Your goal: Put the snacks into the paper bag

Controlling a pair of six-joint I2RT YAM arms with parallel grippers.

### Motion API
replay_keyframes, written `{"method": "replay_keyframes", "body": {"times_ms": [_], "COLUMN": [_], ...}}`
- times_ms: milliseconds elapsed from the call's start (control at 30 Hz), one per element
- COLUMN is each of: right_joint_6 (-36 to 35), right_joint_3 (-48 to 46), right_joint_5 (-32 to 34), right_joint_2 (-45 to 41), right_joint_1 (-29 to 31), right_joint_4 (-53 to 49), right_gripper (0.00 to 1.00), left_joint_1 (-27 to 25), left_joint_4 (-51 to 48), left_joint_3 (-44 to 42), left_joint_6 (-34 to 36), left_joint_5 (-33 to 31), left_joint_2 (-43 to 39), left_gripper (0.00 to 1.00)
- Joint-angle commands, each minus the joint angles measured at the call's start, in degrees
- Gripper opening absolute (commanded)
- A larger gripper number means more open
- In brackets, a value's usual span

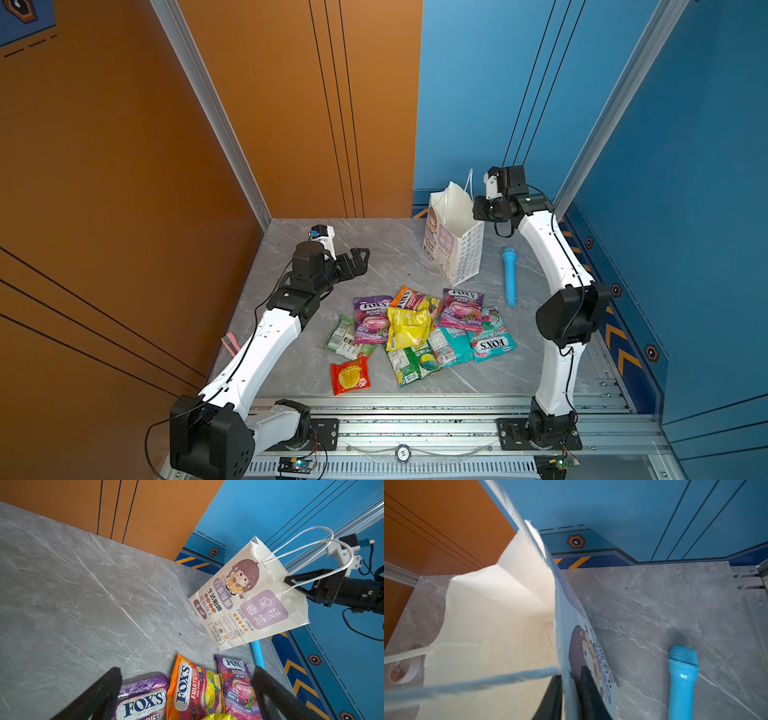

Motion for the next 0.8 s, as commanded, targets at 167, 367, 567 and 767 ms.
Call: {"method": "replay_keyframes", "body": {"times_ms": [167, 367, 567, 767], "right_joint_6": [9.7, 13.2, 16.3, 19.1], "right_joint_3": [5.7, 9.8, 10.0, 10.0], "right_joint_5": [-6.7, -6.4, -1.5, 2.1], "right_joint_2": [4.0, 5.6, 7.1, 9.2], "right_joint_1": [5.0, 9.2, 13.6, 17.3], "right_joint_4": [3.8, 7.2, 10.9, 13.5], "right_gripper": [0.05, 0.04, 0.06, 0.06], "left_joint_1": [-0.5, -0.2, 0.3, 1.5], "left_joint_4": [-2.4, -3.2, -8.1, -13.6], "left_joint_3": [4.6, 5.8, 7.9, 10.4], "left_joint_6": [1.2, 1.1, 1.2, 1.2], "left_joint_5": [1.3, 2.2, 0.1, -2.2], "left_joint_2": [-1.7, -3.0, -4.1, -4.0], "left_gripper": [0.99, 0.99, 0.99, 0.99]}}
